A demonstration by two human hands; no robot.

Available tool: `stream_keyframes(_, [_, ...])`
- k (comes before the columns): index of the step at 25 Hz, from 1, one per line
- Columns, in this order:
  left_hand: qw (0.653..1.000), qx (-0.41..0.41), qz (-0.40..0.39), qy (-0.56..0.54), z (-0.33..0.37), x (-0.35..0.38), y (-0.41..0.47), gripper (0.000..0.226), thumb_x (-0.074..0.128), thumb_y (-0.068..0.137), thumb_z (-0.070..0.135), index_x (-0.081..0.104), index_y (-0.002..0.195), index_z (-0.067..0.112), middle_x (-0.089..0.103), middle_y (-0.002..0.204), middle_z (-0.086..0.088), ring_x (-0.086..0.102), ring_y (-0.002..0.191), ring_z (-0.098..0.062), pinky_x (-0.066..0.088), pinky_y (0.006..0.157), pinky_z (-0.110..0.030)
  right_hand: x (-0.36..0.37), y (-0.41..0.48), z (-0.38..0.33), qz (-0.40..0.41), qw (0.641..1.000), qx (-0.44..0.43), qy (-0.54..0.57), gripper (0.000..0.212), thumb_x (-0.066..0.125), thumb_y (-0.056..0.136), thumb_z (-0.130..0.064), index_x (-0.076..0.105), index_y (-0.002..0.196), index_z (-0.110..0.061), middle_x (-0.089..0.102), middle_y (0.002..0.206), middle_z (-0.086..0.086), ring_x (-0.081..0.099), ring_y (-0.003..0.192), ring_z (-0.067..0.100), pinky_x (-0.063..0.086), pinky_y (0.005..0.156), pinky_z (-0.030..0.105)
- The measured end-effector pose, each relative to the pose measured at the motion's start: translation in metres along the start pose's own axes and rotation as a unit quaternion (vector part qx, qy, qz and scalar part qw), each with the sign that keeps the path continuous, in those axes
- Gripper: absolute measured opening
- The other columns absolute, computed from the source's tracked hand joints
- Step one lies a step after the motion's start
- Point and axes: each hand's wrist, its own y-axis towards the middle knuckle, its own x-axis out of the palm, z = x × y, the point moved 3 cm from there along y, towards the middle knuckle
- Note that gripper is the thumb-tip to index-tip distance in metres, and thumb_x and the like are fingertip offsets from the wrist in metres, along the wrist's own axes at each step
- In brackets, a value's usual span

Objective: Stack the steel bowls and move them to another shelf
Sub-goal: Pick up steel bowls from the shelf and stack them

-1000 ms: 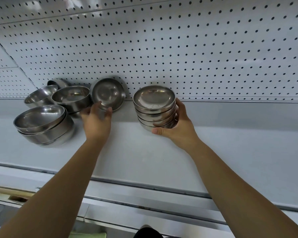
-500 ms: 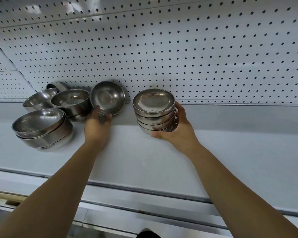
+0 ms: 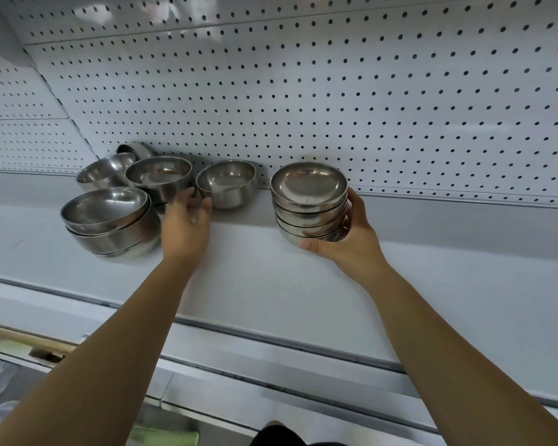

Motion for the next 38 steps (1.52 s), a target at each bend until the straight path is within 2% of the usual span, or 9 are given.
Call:
stream_keyframes(5, [0.994, 0.038, 0.093, -0.036, 0.012, -0.03, -0.02, 0.024, 0.06, 0.101, 0.035, 0.062, 0.116, 0.017, 0.067, 0.108, 0.002, 0.063, 0.1, -0.017, 0.054, 0.093, -0.044, 0.004, -0.006, -0.006, -0.018, 1.0, -0.002, -0.021, 0.126, 0.102, 0.05, -0.046, 0.027, 0.151, -0.05, 0.062, 0.127, -0.028, 0.062, 0.123, 0.001, 0.052, 0.109, 0.037])
stream_keyframes(8, [0.981, 0.067, 0.179, -0.031, 0.018, -0.049, -0.04, 0.025, 0.062, 0.1, 0.036, 0.063, 0.117, 0.017, 0.063, 0.108, 0.005, 0.06, 0.104, -0.018, 0.053, 0.092, -0.039, 0.012, -0.011, -0.012, -0.038, 0.999, -0.008, -0.036, 0.125, 0.101, 0.047, -0.053, 0.029, 0.148, -0.051, 0.064, 0.126, -0.028, 0.062, 0.121, -0.002, 0.052, 0.108, 0.034])
stream_keyframes(11, [0.966, 0.013, 0.26, 0.005, 0.012, -0.072, -0.046, 0.027, 0.068, 0.097, 0.034, 0.065, 0.114, 0.014, 0.057, 0.118, -0.001, 0.054, 0.116, -0.023, 0.045, 0.103, -0.038, 0.028, -0.016, -0.021, -0.059, 0.998, -0.013, -0.035, 0.123, 0.101, 0.049, -0.051, 0.027, 0.148, -0.052, 0.063, 0.122, -0.03, 0.062, 0.117, -0.006, 0.053, 0.102, 0.025])
stream_keyframes(14, [0.957, -0.024, 0.289, 0.032, 0.003, -0.093, -0.048, 0.033, 0.075, 0.09, 0.033, 0.066, 0.117, 0.017, 0.048, 0.136, -0.007, 0.043, 0.131, -0.024, 0.028, 0.114, -0.037, 0.049, -0.021, -0.03, -0.1, 0.994, -0.026, -0.038, 0.124, 0.1, 0.051, -0.053, 0.025, 0.149, -0.052, 0.063, 0.129, -0.025, 0.063, 0.119, -0.002, 0.053, 0.103, 0.027])
stream_keyframes(18, [0.965, -0.056, 0.254, 0.018, -0.007, -0.115, -0.047, 0.04, 0.076, 0.09, 0.039, 0.063, 0.125, 0.027, 0.034, 0.156, -0.004, 0.029, 0.146, -0.024, 0.02, 0.111, -0.025, 0.077, -0.024, -0.043, -0.137, 0.99, -0.024, -0.027, 0.124, 0.1, 0.052, -0.052, 0.024, 0.149, -0.052, 0.058, 0.134, -0.027, 0.06, 0.123, -0.001, 0.052, 0.109, 0.035])
stream_keyframes(22, [0.979, -0.084, 0.186, -0.01, -0.027, -0.124, -0.045, 0.054, 0.072, 0.089, 0.053, 0.056, 0.137, 0.035, 0.028, 0.163, -0.003, 0.021, 0.153, -0.022, 0.028, 0.12, -0.045, 0.109, -0.026, -0.054, -0.151, 0.988, -0.022, -0.017, 0.124, 0.1, 0.055, -0.046, 0.023, 0.152, -0.049, 0.055, 0.133, -0.028, 0.059, 0.126, 0.004, 0.05, 0.111, 0.038])
stream_keyframes(26, [0.99, -0.034, 0.135, -0.013, -0.039, -0.132, -0.036, 0.057, 0.072, 0.09, 0.051, 0.052, 0.141, 0.036, 0.03, 0.163, -0.004, 0.023, 0.152, -0.021, 0.032, 0.117, -0.04, 0.144, -0.039, -0.058, -0.128, 0.992, -0.01, -0.014, 0.123, 0.101, 0.055, -0.046, 0.023, 0.151, -0.048, 0.058, 0.132, -0.024, 0.061, 0.125, 0.007, 0.051, 0.11, 0.036])
stream_keyframes(31, [0.996, -0.021, 0.086, -0.017, -0.05, -0.142, -0.019, 0.048, 0.073, 0.089, 0.049, 0.057, 0.132, 0.033, 0.033, 0.162, 0.0, 0.027, 0.151, -0.015, 0.026, 0.111, -0.026, 0.154, -0.048, -0.058, -0.088, 0.996, 0.004, -0.01, 0.129, 0.097, 0.049, -0.057, 0.024, 0.154, -0.048, 0.06, 0.137, -0.022, 0.06, 0.124, 0.001, 0.051, 0.106, 0.027])
stream_keyframes(38, [0.992, 0.007, 0.1, -0.072, -0.062, -0.151, -0.011, 0.03, 0.081, 0.081, 0.045, 0.065, 0.099, 0.026, 0.051, 0.142, 0.007, 0.038, 0.142, -0.002, 0.03, 0.103, -0.014, 0.157, -0.051, -0.057, -0.07, 0.997, 0.01, -0.013, 0.123, 0.097, 0.052, -0.051, 0.025, 0.152, -0.051, 0.058, 0.132, -0.029, 0.058, 0.12, -0.01, 0.047, 0.098, 0.015])
